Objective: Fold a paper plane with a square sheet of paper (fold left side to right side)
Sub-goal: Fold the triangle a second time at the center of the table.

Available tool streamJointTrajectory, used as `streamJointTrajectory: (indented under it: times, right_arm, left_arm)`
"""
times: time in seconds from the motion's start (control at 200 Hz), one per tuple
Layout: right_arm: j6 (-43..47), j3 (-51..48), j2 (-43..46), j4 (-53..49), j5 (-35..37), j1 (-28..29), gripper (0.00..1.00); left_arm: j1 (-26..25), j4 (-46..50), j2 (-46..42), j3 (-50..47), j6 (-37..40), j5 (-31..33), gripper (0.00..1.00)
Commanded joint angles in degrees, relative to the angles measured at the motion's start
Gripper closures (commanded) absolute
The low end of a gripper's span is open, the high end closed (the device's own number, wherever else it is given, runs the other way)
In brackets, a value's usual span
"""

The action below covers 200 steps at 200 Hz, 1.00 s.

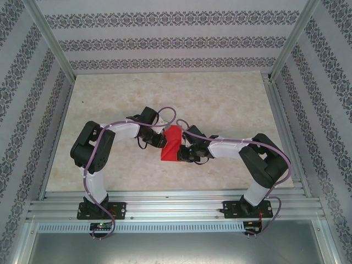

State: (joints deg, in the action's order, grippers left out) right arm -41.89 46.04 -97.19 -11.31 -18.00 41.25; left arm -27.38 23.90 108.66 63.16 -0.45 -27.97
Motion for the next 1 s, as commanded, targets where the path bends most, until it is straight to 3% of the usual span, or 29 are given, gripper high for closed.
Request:
streamJointTrajectory:
  times: [0.0, 0.39, 0.994]
  right_arm:
    - [0.9, 0.06, -1.53, -2.08, 2.69, 0.32, 0.86]
    - [-3.62, -0.34, 4.62, 5.82, -3.41, -3.19, 0.83]
    - [-4.63, -1.04, -2.74, 3.04, -0.99, -3.21, 0.88]
  left_arm:
    - [0.4, -0.52, 0.69, -1.89, 0.24, 0.52, 0.88]
    - [0.08, -2.34, 0.87, -4.05, -1.19, -0.11, 0.88]
    - [-0.92, -3.89, -3.86, -5.23, -4.03, -3.67, 0.88]
